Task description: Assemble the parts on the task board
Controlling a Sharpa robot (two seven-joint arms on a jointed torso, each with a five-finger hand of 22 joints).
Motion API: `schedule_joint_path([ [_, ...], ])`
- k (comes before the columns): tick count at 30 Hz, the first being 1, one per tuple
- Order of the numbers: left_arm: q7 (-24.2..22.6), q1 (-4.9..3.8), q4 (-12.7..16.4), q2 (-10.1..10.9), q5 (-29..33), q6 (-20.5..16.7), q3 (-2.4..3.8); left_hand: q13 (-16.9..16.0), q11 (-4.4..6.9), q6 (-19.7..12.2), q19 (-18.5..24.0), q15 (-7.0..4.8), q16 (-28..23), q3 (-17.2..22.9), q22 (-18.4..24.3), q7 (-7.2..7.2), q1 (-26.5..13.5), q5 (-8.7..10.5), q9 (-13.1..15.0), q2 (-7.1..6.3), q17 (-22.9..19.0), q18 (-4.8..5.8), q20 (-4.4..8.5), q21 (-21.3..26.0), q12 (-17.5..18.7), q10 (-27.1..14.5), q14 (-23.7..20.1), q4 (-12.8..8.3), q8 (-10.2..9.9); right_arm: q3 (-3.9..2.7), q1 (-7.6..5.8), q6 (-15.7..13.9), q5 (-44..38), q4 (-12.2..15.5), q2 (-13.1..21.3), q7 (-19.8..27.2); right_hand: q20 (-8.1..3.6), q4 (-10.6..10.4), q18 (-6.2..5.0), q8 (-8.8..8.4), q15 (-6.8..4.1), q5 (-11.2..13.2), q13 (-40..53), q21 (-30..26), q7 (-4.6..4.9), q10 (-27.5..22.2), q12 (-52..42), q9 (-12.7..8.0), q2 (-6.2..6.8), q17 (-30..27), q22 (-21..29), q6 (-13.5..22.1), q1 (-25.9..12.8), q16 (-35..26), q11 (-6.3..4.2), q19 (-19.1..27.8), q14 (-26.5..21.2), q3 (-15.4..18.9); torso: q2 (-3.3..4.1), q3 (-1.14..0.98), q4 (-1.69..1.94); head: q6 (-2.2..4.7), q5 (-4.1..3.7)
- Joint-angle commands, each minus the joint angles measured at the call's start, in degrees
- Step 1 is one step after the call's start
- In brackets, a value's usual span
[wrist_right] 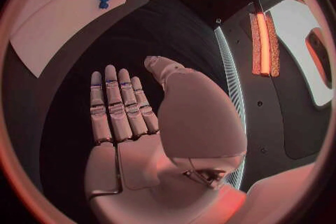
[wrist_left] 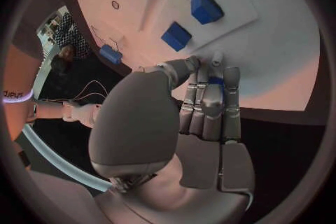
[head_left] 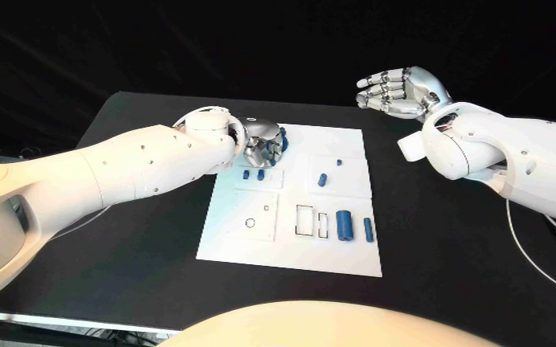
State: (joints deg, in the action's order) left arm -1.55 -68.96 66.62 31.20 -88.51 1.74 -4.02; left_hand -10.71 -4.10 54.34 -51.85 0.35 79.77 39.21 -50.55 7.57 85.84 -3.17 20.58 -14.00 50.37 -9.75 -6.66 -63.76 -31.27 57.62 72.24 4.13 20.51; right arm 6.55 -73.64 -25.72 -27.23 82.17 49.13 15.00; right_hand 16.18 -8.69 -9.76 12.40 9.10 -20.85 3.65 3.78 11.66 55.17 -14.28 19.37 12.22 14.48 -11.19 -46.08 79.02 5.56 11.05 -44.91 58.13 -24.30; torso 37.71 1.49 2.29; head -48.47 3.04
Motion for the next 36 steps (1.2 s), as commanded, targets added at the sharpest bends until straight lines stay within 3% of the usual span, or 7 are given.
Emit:
schedule_joint_path([
  [1,-0.9,0.20,-0.1,-0.1,-0.3,0.2,-0.13,-0.2,0.26,0.9,-1.1,-0.08,0.6,0.1,-1.3,-0.04,0.0,0.09,0.3,0.85,1.1,-0.01,0.29,-1.2,0.1,1.1,1.1,-0.8,-0.2,-0.02,0.01,0.9,-0.4,0.1,-0.1,0.9,-0.02,-0.1,-0.76,-0.27,0.02,-0.3,-0.1,0.0,3.00,0.4,0.3,-0.1,0.00,-0.1,0.1,-0.5,-0.7,-0.2,0.05,-0.4,0.4,-0.4,0.02,0.01,-0.02,0.13,0.08],
  [12,-1.6,0.27,0.8,0.9,0.8,-2.4,-0.05,-0.3,0.32,2.0,-2.3,-0.23,0.8,-0.2,-2.8,0.20,-1.2,0.08,0.6,1.33,1.9,0.31,0.52,-2.4,0.8,1.9,2.1,-1.1,-0.6,-0.02,0.01,0.8,-0.2,0.0,-0.1,1.1,-0.02,-0.4,-0.77,-0.41,0.02,-0.3,-0.1,0.0,3.01,0.5,0.5,-0.1,-0.20,-0.2,0.3,-0.6,-1.4,-0.2,0.07,-0.4,0.4,-0.4,0.01,0.04,-0.01,0.50,0.13],
  [16,-1.4,0.28,2.0,2.1,2.5,-2.5,0.35,-0.3,0.20,2.1,-2.2,-0.12,0.8,-0.4,-2.6,0.24,-1.9,0.08,0.7,1.16,1.8,0.30,0.45,-2.2,1.2,1.9,2.2,-1.0,-0.8,-0.02,0.02,0.9,-0.1,-0.1,-0.1,1.0,-0.02,-0.4,-0.77,-0.41,0.02,-0.3,-0.1,0.0,3.01,0.5,0.5,-0.1,-0.20,-0.2,0.3,-0.6,-1.4,-0.2,0.07,-0.4,0.4,-0.4,-0.02,0.05,-0.06,0.60,0.04],
  [22,-0.7,0.19,4.8,5.0,6.2,-1.9,1.95,-0.2,0.12,2.2,-2.1,-0.02,0.8,-0.5,-2.5,0.23,-2.5,0.06,0.8,0.94,1.8,0.31,0.36,-2.0,1.7,1.9,2.3,-0.8,-1.0,-0.02,0.02,1.0,-0.1,-0.4,-0.1,0.9,-0.02,-0.5,-0.77,-0.44,0.03,-0.4,-0.1,0.0,3.01,0.5,0.6,-0.2,-0.20,-0.2,0.3,-0.6,-1.4,-0.3,0.07,-0.4,0.4,-0.4,-0.10,-0.05,0.20,0.71,0.11],
  [26,-0.3,0.12,6.0,6.5,7.4,-1.6,2.54,-0.2,0.11,2.3,-2.1,0.01,0.8,-0.6,-2.4,0.21,-2.8,0.07,0.8,0.87,1.7,0.31,0.32,-1.9,1.8,2.0,2.3,-0.8,-1.1,-0.02,0.02,1.0,-0.1,-0.5,0.0,0.9,-0.02,-0.5,-0.77,-0.44,0.03,-0.4,-0.1,0.0,3.01,0.5,0.6,-0.2,-0.20,-0.2,0.3,-0.6,-1.4,-0.3,0.07,-0.4,0.4,-0.4,-0.12,-0.05,0.28,0.78,0.26],
  [29,0.1,0.08,6.6,7.7,8.0,-1.5,2.83,-0.2,0.11,2.4,-2.1,0.02,0.8,-0.6,-2.3,0.19,-2.9,0.07,0.9,0.84,1.8,0.30,0.29,-1.8,1.9,2.0,2.4,-0.7,-1.1,-0.02,0.02,1.0,-0.1,-0.5,0.1,0.8,-0.02,-0.5,-0.77,-0.44,0.03,-0.4,-0.1,0.0,3.01,0.5,0.6,-0.2,-0.20,-0.2,0.3,-0.6,-1.4,-0.3,0.07,-0.4,0.4,-0.4,-0.20,-0.07,0.43,0.70,0.32],
  [36,0.5,0.08,5.9,8.7,7.7,-1.4,2.99,-0.2,0.12,2.4,-2.0,0.02,0.8,-0.7,-2.3,0.17,-3.0,0.07,0.9,0.79,1.7,0.30,0.27,-1.8,2.0,2.1,2.4,-0.7,-1.1,-0.02,0.02,1.1,-0.1,-0.4,0.2,0.8,-0.02,-0.5,-0.77,-0.48,0.03,-0.4,-0.1,0.0,3.01,0.5,0.6,-0.2,-0.19,-0.3,0.4,-0.6,-1.5,-0.3,0.07,-0.4,0.4,-0.4,-0.09,-0.03,0.30,0.73,0.54],
])
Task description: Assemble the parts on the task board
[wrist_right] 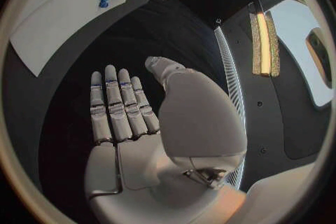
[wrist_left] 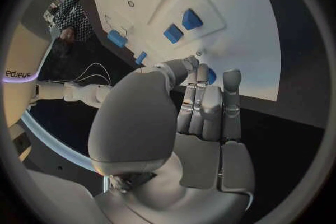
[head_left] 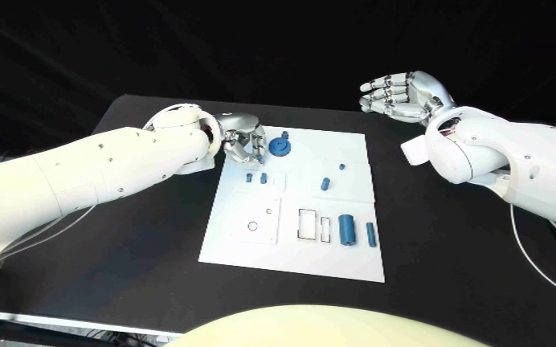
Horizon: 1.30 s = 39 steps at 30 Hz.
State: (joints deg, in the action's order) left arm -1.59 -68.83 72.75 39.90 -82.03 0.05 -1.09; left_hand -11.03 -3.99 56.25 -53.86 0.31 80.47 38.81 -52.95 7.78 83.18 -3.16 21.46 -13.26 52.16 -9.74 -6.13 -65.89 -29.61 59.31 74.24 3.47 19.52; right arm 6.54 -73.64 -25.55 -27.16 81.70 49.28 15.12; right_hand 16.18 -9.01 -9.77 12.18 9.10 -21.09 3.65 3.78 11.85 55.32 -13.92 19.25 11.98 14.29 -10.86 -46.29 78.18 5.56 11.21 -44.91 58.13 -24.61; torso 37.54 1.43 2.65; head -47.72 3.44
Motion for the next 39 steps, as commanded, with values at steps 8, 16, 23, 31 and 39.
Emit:
schedule_joint_path([
  [8,0.2,0.06,-1.6,-0.6,0.7,0.1,-0.01,0.1,0.03,0.6,0.1,0.06,0.0,-0.2,0.3,-0.06,-0.4,0.06,0.1,0.06,-0.4,0.25,-0.26,0.5,0.4,0.4,0.3,0.0,-0.1,-0.01,0.02,0.9,-0.2,0.1,0.1,0.6,-0.01,-0.2,-0.76,-0.29,0.03,-0.2,-0.1,0.0,2.80,0.4,0.3,-0.1,0.07,-0.1,0.1,-0.4,-0.7,-0.3,-0.10,-0.4,0.4,-0.1,0.15,0.06,-0.16,-0.15,0.02],
  [16,-0.2,0.26,-2.6,-1.9,-0.6,0.1,-0.23,0.1,0.05,0.6,0.0,0.06,0.0,-0.2,0.2,-0.10,-0.4,0.06,0.1,0.06,-0.3,0.27,-0.27,0.5,0.5,0.5,0.3,-0.1,-0.1,-0.01,0.02,0.9,-0.2,0.1,0.0,0.6,-0.01,-0.2,-0.76,-0.29,0.03,-0.2,-0.1,0.0,2.80,0.4,0.3,-0.1,0.07,-0.1,0.1,-0.4,-0.7,-0.3,-0.10,-0.4,0.4,-0.1,0.15,0.02,-0.26,-0.20,-0.02],
  [23,-0.3,0.43,-3.1,-2.4,-0.9,0.6,-0.52,0.1,0.05,0.6,0.1,0.05,0.0,-0.2,0.2,-0.10,-0.4,0.06,0.1,0.06,-0.4,0.26,-0.27,0.5,0.5,0.5,0.2,-0.1,-0.1,-0.01,0.02,0.9,-0.2,0.1,0.0,0.6,-0.01,-0.2,-0.76,-0.29,0.03,-0.2,-0.1,0.0,2.80,0.4,0.3,-0.1,0.07,-0.1,0.1,-0.4,-0.7,-0.3,-0.10,-0.4,0.4,-0.1,0.08,-0.01,-0.11,-0.36,-0.20],
  [31,-0.4,0.50,-3.2,-2.6,-1.1,1.1,-0.72,0.1,0.06,0.7,0.1,0.05,0.0,-0.2,0.3,-0.11,-0.4,0.07,0.1,0.05,-0.5,0.24,-0.27,0.6,0.6,0.6,0.2,-0.1,-0.2,-0.01,0.01,0.9,-0.2,0.1,0.0,0.6,-0.01,-0.2,-0.76,-0.29,0.03,-0.2,-0.1,0.0,2.80,0.4,0.3,-0.1,0.07,-0.1,0.1,-0.4,-0.7,-0.3,-0.10,-0.4,0.4,-0.1,0.07,0.05,-0.15,-0.42,-0.16],
  [39,-0.6,0.55,-3.5,-2.9,-1.2,1.3,-0.82,0.1,0.07,0.7,0.1,0.04,0.0,-0.2,0.3,-0.11,-0.3,0.08,0.1,0.03,-0.5,0.24,-0.27,0.6,0.6,0.6,0.2,-0.2,-0.2,-0.01,0.01,0.9,-0.2,0.2,0.0,0.7,-0.01,-0.2,-0.76,-0.29,0.03,-0.2,-0.1,0.0,2.80,0.4,0.3,-0.1,0.07,-0.1,0.1,-0.4,-0.7,-0.3,-0.10,-0.4,0.4,-0.1,0.09,0.05,-0.12,-0.44,-0.17],
])
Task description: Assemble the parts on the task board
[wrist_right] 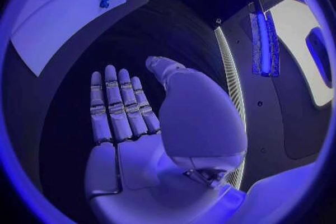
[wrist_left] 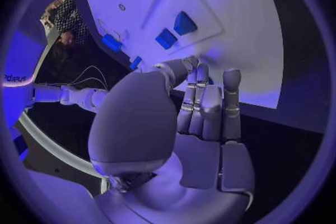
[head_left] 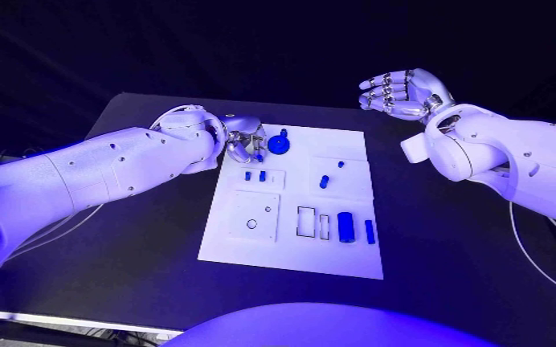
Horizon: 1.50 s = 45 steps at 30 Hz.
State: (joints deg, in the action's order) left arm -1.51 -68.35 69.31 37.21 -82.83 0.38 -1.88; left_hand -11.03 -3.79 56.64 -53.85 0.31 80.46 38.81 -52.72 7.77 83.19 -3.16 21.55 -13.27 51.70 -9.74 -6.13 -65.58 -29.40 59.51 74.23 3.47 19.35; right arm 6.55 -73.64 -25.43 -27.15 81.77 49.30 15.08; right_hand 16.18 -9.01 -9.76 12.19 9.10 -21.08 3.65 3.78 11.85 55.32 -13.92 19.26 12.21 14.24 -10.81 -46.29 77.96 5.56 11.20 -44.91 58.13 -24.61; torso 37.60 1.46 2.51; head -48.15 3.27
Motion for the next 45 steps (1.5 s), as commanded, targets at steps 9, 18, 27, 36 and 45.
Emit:
schedule_joint_path([
  [9,-0.2,0.17,-0.5,-0.5,-0.7,1.5,-0.21,0.1,-0.12,0.4,0.2,0.03,-0.1,-0.2,0.2,-0.11,-0.3,0.08,0.1,0.03,-0.2,0.21,-0.28,0.4,0.4,0.5,0.1,-0.2,0.0,-0.02,0.01,0.8,-0.2,0.1,0.0,0.7,-0.01,-0.2,-0.77,-0.30,0.03,-0.2,-0.1,0.0,2.81,0.4,0.3,-0.1,-0.16,-0.1,0.1,-0.4,-0.5,-0.3,-0.10,-0.4,0.4,-0.1,0.03,0.05,0.00,-0.06,0.01],
  [18,0.0,0.34,-0.8,-0.7,-1.0,2.5,-0.34,0.1,-0.14,0.4,0.2,0.04,-0.1,-0.2,0.2,-0.09,-0.4,0.11,0.1,-0.02,-0.2,0.21,-0.28,0.4,0.5,0.5,0.1,-0.2,-0.1,-0.02,0.01,0.8,-0.2,0.1,0.0,0.5,-0.01,-0.2,-0.77,-0.30,0.03,-0.2,-0.1,0.0,2.81,0.4,0.3,-0.1,-0.16,-0.1,0.1,-0.4,-0.5,-0.3,-0.10,-0.4,0.4,-0.1,0.02,0.02,-0.01,-0.26,-0.07],
  [27,-0.3,0.38,-0.9,-0.7,-0.9,2.9,-0.39,0.1,-0.20,0.3,0.7,0.08,-0.2,-0.3,0.7,-0.07,-0.6,0.11,0.1,-0.11,-0.6,0.12,-0.32,0.9,0.8,0.4,-0.1,-0.2,-0.3,-0.02,0.01,0.8,-0.2,0.1,0.0,0.6,-0.01,-0.2,-0.77,-0.30,0.03,-0.2,-0.1,0.0,2.81,0.4,0.3,-0.1,-0.16,-0.1,0.1,-0.4,-0.5,-0.3,-0.10,-0.4,0.4,-0.1,-0.03,0.00,0.03,-0.34,-0.11],
  [36,-0.5,0.39,-1.0,-0.7,-0.7,2.5,-0.41,0.2,-0.61,-0.7,1.3,0.41,-0.5,-0.3,1.4,0.29,-0.9,0.12,-0.4,-0.25,-1.4,0.03,-0.54,1.7,2.0,0.2,-0.7,-0.3,-1.6,-0.02,0.01,0.8,-0.2,0.1,0.0,0.6,-0.01,0.0,-0.77,-0.47,0.02,-0.3,-0.1,0.0,2.78,0.5,0.6,-0.2,-0.10,-0.2,0.3,-0.6,-0.7,-0.3,-0.12,-0.4,0.4,-0.2,0.00,0.02,0.01,-0.26,-0.07],
  [45,-0.6,0.39,-1.1,-0.7,-0.5,1.6,-0.41,0.1,-0.66,-3.2,1.2,0.50,-0.6,-0.3,1.7,0.69,-1.0,0.11,-1.5,-0.54,-1.9,-0.01,-0.78,2.1,3.1,0.7,-0.9,-0.5,-4.4,-0.02,0.01,0.8,-0.2,0.1,0.0,0.7,-0.01,0.0,-0.77,-0.47,0.02,-0.3,-0.1,0.0,2.78,0.5,0.6,-0.2,-0.10,-0.2,0.3,-0.6,-0.7,-0.3,-0.12,-0.4,0.4,-0.2,-0.02,0.02,0.03,-0.16,-0.06],
])
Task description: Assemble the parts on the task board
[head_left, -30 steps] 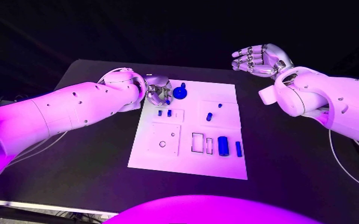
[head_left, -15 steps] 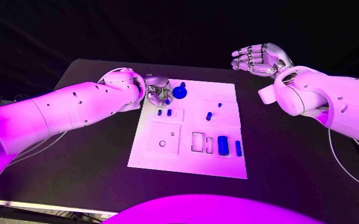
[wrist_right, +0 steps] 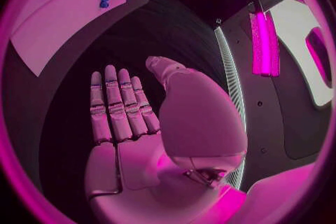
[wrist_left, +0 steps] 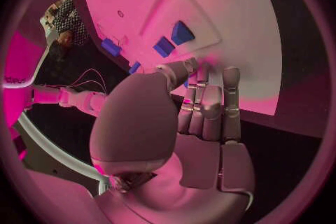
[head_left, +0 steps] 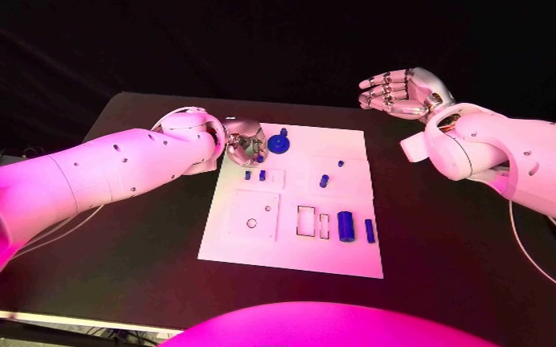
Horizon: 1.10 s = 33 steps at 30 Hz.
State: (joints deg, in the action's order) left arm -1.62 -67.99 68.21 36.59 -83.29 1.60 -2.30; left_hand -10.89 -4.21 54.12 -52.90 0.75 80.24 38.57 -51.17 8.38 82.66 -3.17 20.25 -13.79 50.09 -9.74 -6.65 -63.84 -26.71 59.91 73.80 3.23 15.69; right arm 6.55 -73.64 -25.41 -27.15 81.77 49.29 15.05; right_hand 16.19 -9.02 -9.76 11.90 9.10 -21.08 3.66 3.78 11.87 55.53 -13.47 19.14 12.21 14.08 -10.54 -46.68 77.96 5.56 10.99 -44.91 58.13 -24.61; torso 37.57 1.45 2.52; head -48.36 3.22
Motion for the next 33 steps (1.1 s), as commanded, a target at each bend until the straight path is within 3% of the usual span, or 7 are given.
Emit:
schedule_joint_path([
  [1,-0.4,0.03,0.0,-0.1,0.0,0.4,0.01,-0.1,-0.24,-1.0,0.3,0.07,-0.4,-0.1,0.3,0.08,-0.5,0.12,-0.4,-0.05,-0.4,-0.05,-0.26,0.5,0.5,0.3,-0.5,-0.3,-1.0,-0.02,0.01,0.8,-0.2,0.1,0.0,0.7,-0.02,0.0,-0.77,-0.18,0.02,-0.3,-0.1,0.0,2.76,0.3,0.2,-0.1,-0.10,-0.1,0.1,-0.2,-0.7,-0.3,0.09,-0.4,0.4,-0.2,0.02,0.00,0.01,0.06,0.01],
  [10,0.1,0.03,-0.1,0.0,0.0,1.7,0.01,0.0,-0.36,-3.2,0.9,0.16,-0.8,-0.6,1.2,-0.30,-0.8,0.13,-1.4,-0.77,-1.5,-0.17,-0.33,1.4,1.7,0.2,-1.1,-0.3,-3.2,-0.02,0.01,0.6,-0.2,0.0,0.0,1.0,-0.02,0.0,-0.77,-0.24,0.02,-0.3,-0.1,0.0,2.75,0.4,0.2,-0.1,-0.04,-0.1,0.2,-0.2,-0.7,-0.3,0.08,-0.5,0.5,-0.3,0.04,0.03,0.00,-0.10,0.05],
  [17,0.6,0.03,-0.3,0.3,-0.1,1.7,0.01,0.0,-0.41,-3.7,1.2,0.22,-1.0,-0.8,1.6,-0.35,-0.9,0.13,-1.7,-0.86,-2.0,-0.25,-0.38,1.9,2.1,0.2,-1.4,-0.3,-3.7,-0.02,0.01,0.5,-0.5,0.0,0.1,0.8,-0.02,0.1,-0.77,-0.26,0.02,-0.3,-0.1,0.0,2.74,0.4,0.3,-0.1,0.03,-0.1,0.2,-0.2,-0.7,-0.3,0.08,-0.5,0.5,-0.2,0.06,0.02,0.01,-0.15,0.08],
  [24,0.7,0.03,-0.6,1.3,-0.1,0.0,0.08,-0.1,-0.38,-4.1,1.2,0.20,-1.0,-0.8,1.7,-0.36,-0.5,0.12,-2.0,-0.69,-2.2,-0.29,-0.36,2.0,2.3,0.4,-1.5,-0.4,-4.1,-0.02,0.02,2.7,-5.3,-0.4,0.2,-2.1,-0.38,1.2,-0.90,-0.55,-0.36,0.4,-0.1,0.7,2.48,0.5,0.9,-0.2,0.62,-0.2,0.4,-0.7,-0.3,0.3,-0.12,-2.2,1.9,-0.4,0.04,0.05,-0.09,-0.05,0.09],
  [28,0.5,0.02,-0.5,2.4,1.4,-1.9,0.62,-0.1,-0.50,-4.6,1.6,0.25,-1.3,-0.7,2.2,-0.18,-0.2,0.11,-2.2,-0.56,-2.9,-0.43,-0.32,2.4,2.7,0.2,-1.9,-0.6,-4.6,-0.02,0.02,5.3,-12.6,-0.7,0.2,-4.5,-2.00,3.6,-0.91,-0.60,-2.08,1.5,0.0,2.8,1.42,2.2,1.5,-0.3,1.02,0.8,0.2,-2.2,1.1,2.7,-1.21,-7.0,6.8,-2.2,-0.04,0.02,-0.07,0.08,-0.11],
  [31,-0.1,-0.03,-0.3,3.7,5.3,-4.5,1.32,0.1,-1.02,-4.7,3.3,0.63,-2.8,-0.6,3.8,0.23,0.0,0.11,-2.5,-0.52,-6.8,-0.76,-0.46,3.7,3.6,-0.8,-4.0,-0.6,-4.9,-0.02,0.02,7.7,-19.9,-0.8,0.2,-6.6,-4.63,6.3,-0.84,-0.10,-4.41,2.3,0.0,6.1,0.22,5.9,1.9,-0.2,1.35,2.9,-1.1,-5.0,2.2,5.9,-2.84,-12.4,12.9,-4.6,-0.02,-0.03,-0.07,0.25,-0.47],
  [33,-0.7,-0.10,0.0,4.7,10.3,-6.7,1.98,0.2,-1.39,-4.1,3.8,0.93,-4.8,-0.6,4.0,0.91,-0.3,0.11,-2.7,-0.55,-11.2,-0.74,-0.70,4.2,4.2,-1.3,-6.6,-0.3,-4.9,-0.02,0.03,9.5,-26.0,-0.7,0.1,-8.2,-6.71,8.2,-0.74,0.26,-6.21,3.1,0.0,9.9,-0.73,8.7,2.5,-0.1,0.95,4.9,-3.3,-6.9,2.9,8.6,-3.97,-16.3,17.5,-3.8,-0.04,-0.07,-0.08,0.37,-0.76],
])
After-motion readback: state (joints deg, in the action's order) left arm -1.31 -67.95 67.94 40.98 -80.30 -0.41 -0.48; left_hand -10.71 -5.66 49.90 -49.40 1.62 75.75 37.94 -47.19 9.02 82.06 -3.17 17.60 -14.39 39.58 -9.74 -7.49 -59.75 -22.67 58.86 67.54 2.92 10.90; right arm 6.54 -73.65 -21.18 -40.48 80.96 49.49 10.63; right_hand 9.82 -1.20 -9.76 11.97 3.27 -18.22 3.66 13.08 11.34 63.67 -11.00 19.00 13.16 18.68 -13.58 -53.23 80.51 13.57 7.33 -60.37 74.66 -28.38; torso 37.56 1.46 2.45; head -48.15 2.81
